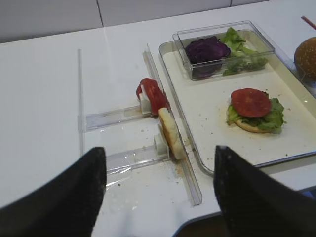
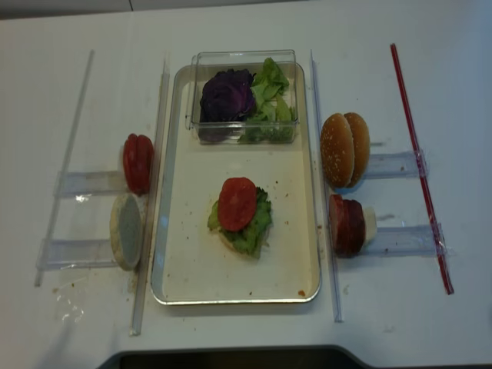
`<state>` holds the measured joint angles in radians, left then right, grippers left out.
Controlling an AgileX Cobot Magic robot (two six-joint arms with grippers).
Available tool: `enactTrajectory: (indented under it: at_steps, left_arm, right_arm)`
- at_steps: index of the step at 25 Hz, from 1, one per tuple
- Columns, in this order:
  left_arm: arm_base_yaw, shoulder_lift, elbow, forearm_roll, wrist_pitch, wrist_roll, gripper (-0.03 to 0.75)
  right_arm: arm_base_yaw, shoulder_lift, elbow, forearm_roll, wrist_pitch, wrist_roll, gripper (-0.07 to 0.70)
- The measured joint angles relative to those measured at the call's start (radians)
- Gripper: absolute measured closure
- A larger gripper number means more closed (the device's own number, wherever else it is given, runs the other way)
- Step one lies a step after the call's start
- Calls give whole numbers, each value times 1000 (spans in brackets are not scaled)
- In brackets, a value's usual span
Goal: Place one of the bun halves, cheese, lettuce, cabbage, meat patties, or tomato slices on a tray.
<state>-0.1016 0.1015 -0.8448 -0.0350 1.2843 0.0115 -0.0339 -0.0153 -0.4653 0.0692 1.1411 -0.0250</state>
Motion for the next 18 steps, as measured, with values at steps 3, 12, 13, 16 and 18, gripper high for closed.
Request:
enactTrajectory:
  at_steps: [3,12,13,16,18]
  left_arm:
    - [0,-57,59,-2,3,0,287]
    - [0,-119,213,-6,3,0,287]
    - [0,-119,231,-6,3,0,287]
    - [0,-119,267,-6,3,0,287]
    - [0,-119,291,-6,3,0,287]
  right_arm:
    - [0,0,0,0,0,0,239]
    - [0,0,0,0,0,0,239]
    - [0,0,0,0,0,0,239]
    - [0,0,0,0,0,0,239]
    - [0,0,0,0,0,0,239]
